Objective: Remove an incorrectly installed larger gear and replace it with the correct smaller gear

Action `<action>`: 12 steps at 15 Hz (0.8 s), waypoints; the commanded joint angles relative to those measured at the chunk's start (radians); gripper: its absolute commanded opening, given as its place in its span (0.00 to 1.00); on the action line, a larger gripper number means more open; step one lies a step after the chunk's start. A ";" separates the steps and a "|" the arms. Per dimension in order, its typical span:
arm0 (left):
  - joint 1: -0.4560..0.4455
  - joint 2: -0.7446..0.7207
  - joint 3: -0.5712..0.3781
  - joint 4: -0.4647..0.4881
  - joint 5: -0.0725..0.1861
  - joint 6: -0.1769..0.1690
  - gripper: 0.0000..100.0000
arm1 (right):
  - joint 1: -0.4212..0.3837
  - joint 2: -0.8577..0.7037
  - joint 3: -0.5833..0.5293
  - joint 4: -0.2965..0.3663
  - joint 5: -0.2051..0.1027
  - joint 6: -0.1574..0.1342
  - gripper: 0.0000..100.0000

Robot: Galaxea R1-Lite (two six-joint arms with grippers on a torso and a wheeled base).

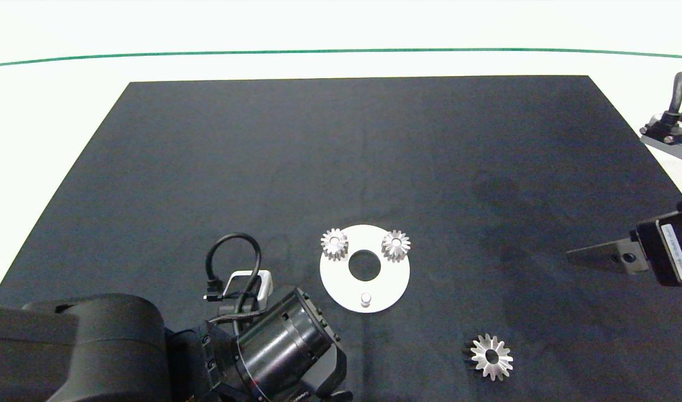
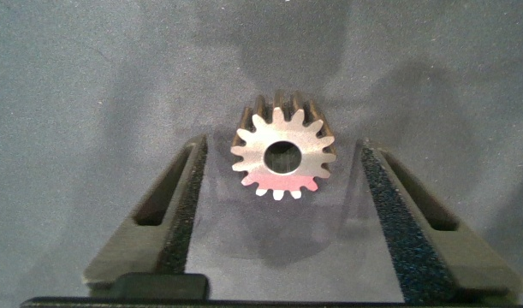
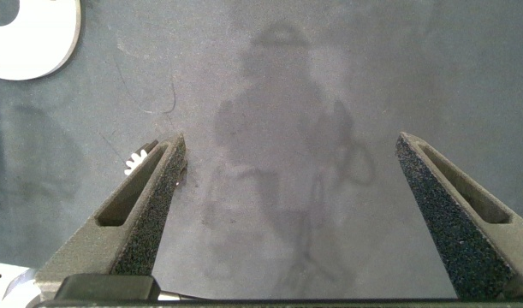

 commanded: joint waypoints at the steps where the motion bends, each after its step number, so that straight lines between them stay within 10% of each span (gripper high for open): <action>1: -0.003 -0.001 0.007 0.002 0.004 -0.005 0.65 | 0.003 0.002 0.009 -0.006 -0.002 -0.001 1.00; 12: -0.015 0.001 0.013 -0.013 0.006 -0.005 0.44 | 0.014 0.006 0.023 -0.018 0.000 -0.001 1.00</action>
